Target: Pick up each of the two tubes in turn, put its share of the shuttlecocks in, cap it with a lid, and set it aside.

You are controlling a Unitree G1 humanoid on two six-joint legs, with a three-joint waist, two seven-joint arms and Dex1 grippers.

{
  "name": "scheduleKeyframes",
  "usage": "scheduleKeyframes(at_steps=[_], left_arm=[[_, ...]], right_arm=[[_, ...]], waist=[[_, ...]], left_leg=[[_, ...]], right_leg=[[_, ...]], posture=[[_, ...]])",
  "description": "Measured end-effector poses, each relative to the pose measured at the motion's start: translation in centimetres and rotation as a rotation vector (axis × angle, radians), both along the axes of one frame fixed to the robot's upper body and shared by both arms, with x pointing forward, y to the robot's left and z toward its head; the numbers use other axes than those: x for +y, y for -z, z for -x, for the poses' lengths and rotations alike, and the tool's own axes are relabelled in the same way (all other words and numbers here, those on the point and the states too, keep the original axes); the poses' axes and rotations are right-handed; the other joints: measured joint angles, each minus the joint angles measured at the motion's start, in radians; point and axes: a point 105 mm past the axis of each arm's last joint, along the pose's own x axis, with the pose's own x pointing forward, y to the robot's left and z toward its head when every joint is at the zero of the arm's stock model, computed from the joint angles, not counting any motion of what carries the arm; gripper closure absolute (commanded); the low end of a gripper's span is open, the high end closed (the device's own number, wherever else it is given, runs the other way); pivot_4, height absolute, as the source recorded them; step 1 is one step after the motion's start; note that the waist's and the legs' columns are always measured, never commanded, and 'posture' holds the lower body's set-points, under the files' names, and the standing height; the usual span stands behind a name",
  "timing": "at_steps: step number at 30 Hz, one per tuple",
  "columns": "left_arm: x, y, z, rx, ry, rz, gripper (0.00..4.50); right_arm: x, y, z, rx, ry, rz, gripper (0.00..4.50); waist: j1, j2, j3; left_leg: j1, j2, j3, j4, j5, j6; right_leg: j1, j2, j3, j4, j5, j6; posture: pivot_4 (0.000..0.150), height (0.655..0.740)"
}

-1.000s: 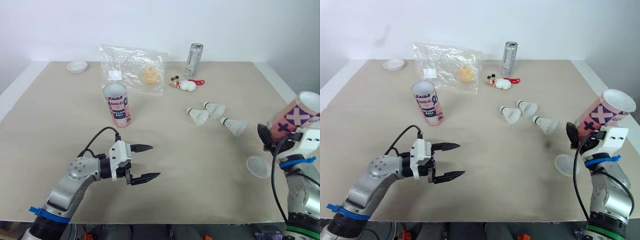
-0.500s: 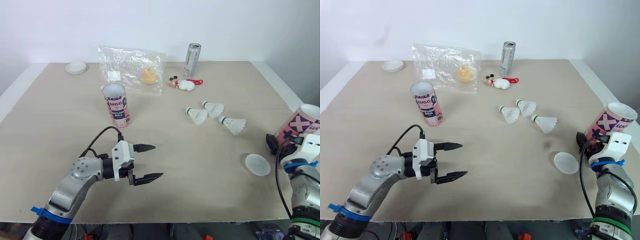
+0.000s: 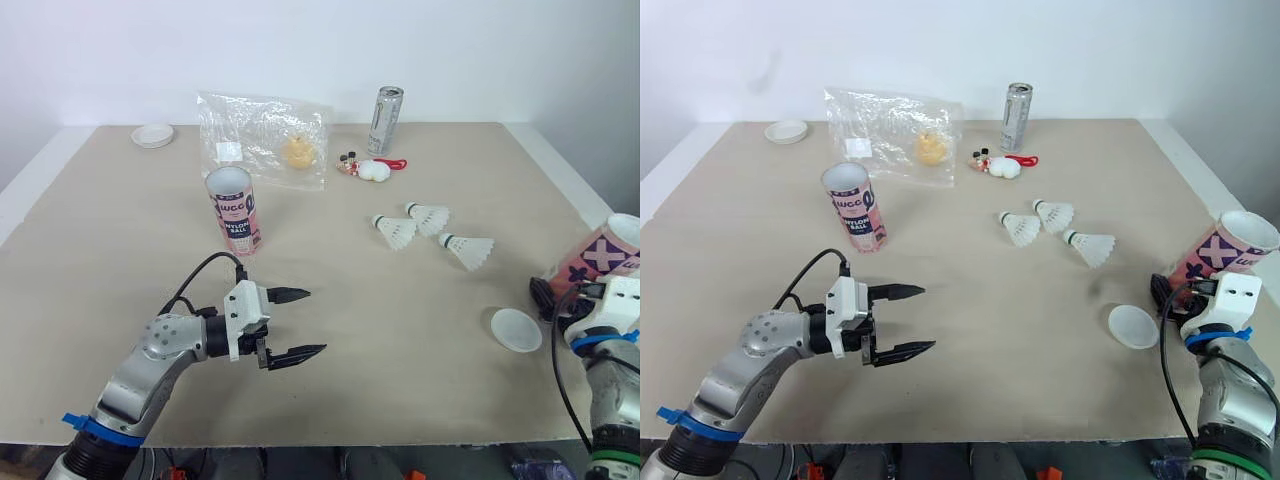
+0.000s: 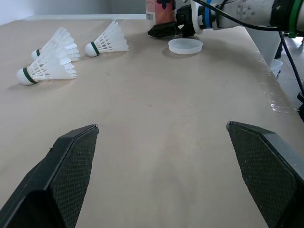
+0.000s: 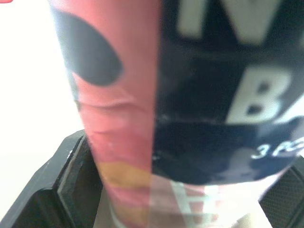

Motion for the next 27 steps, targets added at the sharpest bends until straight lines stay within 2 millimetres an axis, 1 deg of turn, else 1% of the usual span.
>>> scheduleKeyframes(at_steps=[5,10,20,22,24,27], left_arm=[[-0.1,-0.1,0.0,-0.003,0.01,-0.002,0.0],[-0.1,0.0,-0.1,0.002,0.013,-0.006,0.0],[0.1,0.5,-0.9,0.011,0.043,-0.04,0.0],[0.0,0.4,-0.9,0.003,0.052,-0.04,0.0],[0.0,0.4,-1.2,0.0,0.059,-0.04,0.0],[0.1,0.6,-1.3,0.005,0.06,-0.043,0.0]], right_arm=[[0.7,-0.5,0.5,-0.007,-0.007,-0.006,0.01],[1.3,-0.6,1.8,0.016,-0.021,-0.029,0.01],[2.8,-0.2,5.8,0.132,-0.118,-0.04,0.01],[2.8,-0.8,6.6,0.147,-0.146,-0.017,0.01],[2.9,-1.8,7.5,0.165,-0.205,0.032,0.01],[3.3,-2.6,7.9,0.166,-0.256,0.058,0.01]], waist=[[-0.001,0.0,0.0],[0.0,0.0,0.0],[0.002,0.0,0.0],[0.003,0.0,0.0],[0.004,0.0,0.0],[0.003,0.0,0.0]], left_leg=[[0.0,0.0,0.0,0.0,0.0,0.0],[0.0,0.0,0.0,0.0,0.0,0.0],[-0.001,0.0,0.0,0.0,0.0,0.0],[-0.001,0.0,0.0,0.0,0.0,0.0],[-0.001,0.0,0.0,0.0,0.0,0.0],[-0.001,0.0,0.0,0.0,0.0,0.0]], right_leg=[[0.0,0.0,0.0,0.0,0.0,0.0],[0.0,0.0,0.0,0.0,0.0,0.0],[0.0,0.0,0.0,-0.001,-0.001,-0.001],[0.0,0.0,0.0,-0.002,-0.001,-0.001],[0.0,0.0,0.0,-0.003,-0.001,-0.001],[0.0,0.0,0.0,-0.003,-0.001,-0.001]], posture=[[0.15,0.74],[0.15,0.74],[0.15,0.74],[0.15,0.74],[0.15,0.74],[0.15,0.74]])
